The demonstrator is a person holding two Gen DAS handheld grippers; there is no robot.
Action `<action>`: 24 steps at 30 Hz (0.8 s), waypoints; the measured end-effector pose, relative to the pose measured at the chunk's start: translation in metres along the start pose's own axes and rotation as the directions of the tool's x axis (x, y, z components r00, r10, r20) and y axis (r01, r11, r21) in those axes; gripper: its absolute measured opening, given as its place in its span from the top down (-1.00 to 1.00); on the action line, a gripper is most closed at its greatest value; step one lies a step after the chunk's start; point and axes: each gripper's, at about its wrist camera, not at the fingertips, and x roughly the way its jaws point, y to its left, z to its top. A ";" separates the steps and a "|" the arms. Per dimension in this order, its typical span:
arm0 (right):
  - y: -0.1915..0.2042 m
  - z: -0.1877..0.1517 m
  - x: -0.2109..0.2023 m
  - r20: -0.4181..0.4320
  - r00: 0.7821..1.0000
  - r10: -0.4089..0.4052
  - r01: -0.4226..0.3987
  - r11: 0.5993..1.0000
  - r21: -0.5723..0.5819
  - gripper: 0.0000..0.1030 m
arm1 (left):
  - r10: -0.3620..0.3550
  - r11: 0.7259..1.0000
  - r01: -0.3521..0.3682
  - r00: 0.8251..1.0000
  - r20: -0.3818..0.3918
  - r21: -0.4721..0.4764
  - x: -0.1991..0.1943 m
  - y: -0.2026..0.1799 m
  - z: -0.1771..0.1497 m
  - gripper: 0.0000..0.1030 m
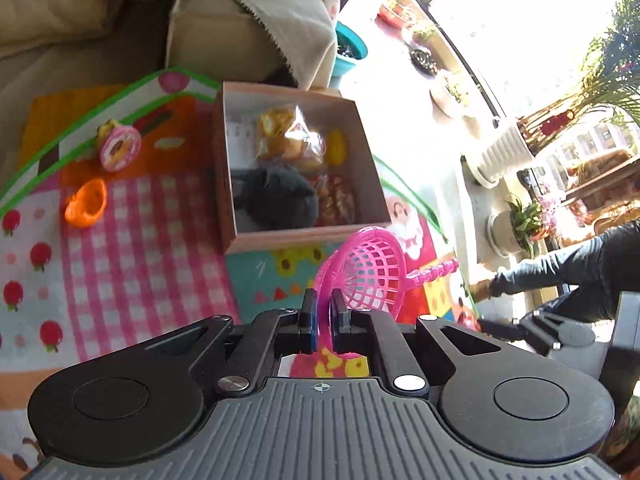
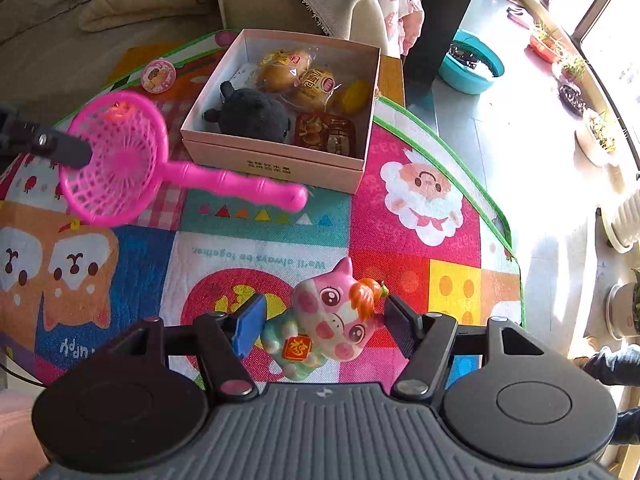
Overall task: Organize objects
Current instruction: 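Lower the net into the pink box with the left gripper while the right carries the cow figurine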
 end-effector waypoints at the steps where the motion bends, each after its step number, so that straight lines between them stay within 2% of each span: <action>1: -0.002 -0.002 0.000 0.003 1.000 0.006 -0.006 1.000 0.004 -0.26 | 0.004 1.000 -0.004 1.000 0.013 -0.017 0.002 -0.003 0.011 0.85; 5: -0.011 -0.007 -0.001 0.020 1.000 0.022 -0.022 1.000 0.019 -0.26 | -0.016 0.987 0.027 0.997 0.071 -0.157 0.021 -0.008 0.048 0.84; 9: -0.020 -0.010 0.002 0.014 1.000 0.022 -0.022 0.999 0.031 -0.26 | 0.006 0.980 0.007 0.998 0.066 -0.197 0.054 -0.020 0.071 0.84; 11: -0.024 -0.011 0.003 0.014 1.000 0.016 -0.017 0.999 0.027 -0.26 | 0.005 0.964 0.016 0.997 0.076 -0.265 0.069 -0.019 0.074 0.83; 12: -0.027 -0.013 0.003 0.015 1.000 0.014 -0.014 1.000 0.026 -0.26 | -0.001 0.947 0.030 0.996 0.090 -0.319 0.075 -0.015 0.073 0.83; 13: -0.029 -0.014 0.003 0.014 1.000 0.011 -0.011 1.000 0.026 -0.26 | -0.002 0.925 0.043 0.994 0.108 -0.378 0.080 -0.011 0.071 0.84; 14: -0.031 -0.014 0.003 0.011 1.000 0.008 -0.008 1.000 0.028 -0.26 | -0.001 0.884 0.061 0.992 0.128 -0.464 0.087 -0.005 0.067 0.84; 16: -0.038 -0.016 0.005 0.002 1.000 0.002 -0.002 1.000 0.030 -0.26 | 0.002 0.792 0.086 0.990 0.143 -0.604 0.102 0.007 0.055 0.84; 18: -0.043 -0.017 0.007 -0.008 1.000 -0.004 0.004 1.000 0.030 -0.26 | 0.033 0.697 0.079 0.989 0.142 -0.712 0.115 0.017 0.040 0.83; 19: -0.045 -0.018 0.007 -0.012 1.000 -0.006 0.006 0.999 0.032 -0.26 | 0.044 0.663 0.072 0.990 0.135 -0.745 0.121 0.021 0.033 0.80; 20: -0.048 -0.018 0.008 -0.015 1.000 -0.008 0.008 0.999 0.032 -0.26 | 0.047 0.645 0.067 0.991 0.126 -0.762 0.126 0.023 0.028 0.79; 21: -0.051 -0.018 0.008 -0.018 1.000 -0.010 0.011 0.999 0.033 -0.26 | 0.046 0.644 0.056 0.993 0.111 -0.763 0.130 0.024 0.026 0.75; 22: -0.053 -0.018 0.009 -0.021 1.000 -0.012 0.013 0.999 0.036 -0.26 | 0.040 0.657 0.042 0.995 0.091 -0.752 0.132 0.025 0.024 0.68; 24: -0.058 -0.016 0.012 -0.027 1.000 -0.014 0.015 0.999 0.041 -0.27 | 0.046 0.701 0.005 0.998 0.053 -0.713 0.132 0.023 0.025 0.66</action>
